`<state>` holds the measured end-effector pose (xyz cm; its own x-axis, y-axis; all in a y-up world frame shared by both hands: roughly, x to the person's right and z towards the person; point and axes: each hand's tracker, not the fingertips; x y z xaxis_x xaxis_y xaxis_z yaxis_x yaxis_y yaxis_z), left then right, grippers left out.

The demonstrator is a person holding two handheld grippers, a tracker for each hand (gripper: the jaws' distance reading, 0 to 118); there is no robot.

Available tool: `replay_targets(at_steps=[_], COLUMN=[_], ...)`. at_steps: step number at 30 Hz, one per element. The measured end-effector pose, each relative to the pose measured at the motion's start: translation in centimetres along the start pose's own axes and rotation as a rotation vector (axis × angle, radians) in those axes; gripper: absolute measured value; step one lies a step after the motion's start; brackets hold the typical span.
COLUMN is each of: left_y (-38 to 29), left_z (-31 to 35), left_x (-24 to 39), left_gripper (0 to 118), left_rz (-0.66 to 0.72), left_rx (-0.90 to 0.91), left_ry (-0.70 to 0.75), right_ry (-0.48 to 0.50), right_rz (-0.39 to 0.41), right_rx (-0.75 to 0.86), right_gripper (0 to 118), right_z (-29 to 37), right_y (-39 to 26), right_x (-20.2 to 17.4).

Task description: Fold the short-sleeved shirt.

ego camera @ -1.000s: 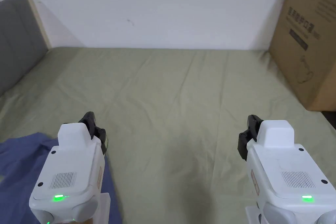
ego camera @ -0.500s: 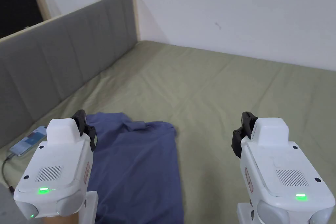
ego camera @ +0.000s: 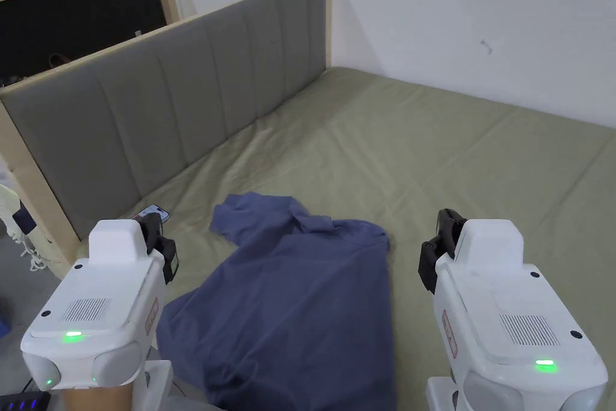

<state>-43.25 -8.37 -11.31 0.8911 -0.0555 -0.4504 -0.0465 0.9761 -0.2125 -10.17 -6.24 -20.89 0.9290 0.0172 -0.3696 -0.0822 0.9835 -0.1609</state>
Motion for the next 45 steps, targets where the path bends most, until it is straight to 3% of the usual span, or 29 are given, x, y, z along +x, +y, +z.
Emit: replay_targets(at_steps=[10,12,16,18,24,27,30,34,37,40,45], left_y=[-1.7,-2.4,-4.7,-6.2,-10.8,-12.8,-13.9,-12.7,-12.7,-11.7,-7.4], left_z=[-8.8,-11.0,-14.8,-16.0,-19.7,-20.5,-20.1,-19.3,-18.9,-17.9,-14.9], left_x=[4.7,6.3,10.0,11.8,15.4,16.2,16.7,17.4,17.6,16.7,14.3], left_gripper=[1,16,99,106,104,85,78,22,6,5,4], left_rz=[0.074,0.076,0.016,-0.039,-0.118,-0.119,-0.153,-0.211,-0.261,-0.197,0.041], left_rx=[-0.314,-0.399,-0.567,-0.601,-0.761,-0.817,-0.827,-0.793,-0.780,-0.735,-0.626], left_ry=[-0.253,-0.291,-0.320,-0.324,-0.289,-0.310,-0.294,-0.310,-0.329,-0.348,-0.417], right_ry=[-0.073,-0.094,-0.135,-0.153,-0.207,-0.233,-0.251,-0.265,-0.265,-0.268,-0.276], right_rz=[0.018,0.014,0.021,0.022,0.027,0.018,0.004,-0.008,-0.015,-0.021,-0.024], right_rx=[-0.019,-0.027,-0.042,-0.053,-0.092,-0.113,-0.140,-0.150,-0.147,-0.132,-0.103], right_gripper=[0,0,0,0,0,0,0,0,0,0,0], right_z=[0.1,0.1,0.2,0.2,0.1,0.2,0.2,0.3,0.6,1.2,2.5], right_y=[-0.5,-0.7,-1.1,-1.5,-2.7,-3.5,-4.2,-4.6,-4.3,-3.9,-3.3], right_x=[3.2,4.0,5.6,6.5,9.0,10.2,11.2,11.9,12.1,12.5,13.2])
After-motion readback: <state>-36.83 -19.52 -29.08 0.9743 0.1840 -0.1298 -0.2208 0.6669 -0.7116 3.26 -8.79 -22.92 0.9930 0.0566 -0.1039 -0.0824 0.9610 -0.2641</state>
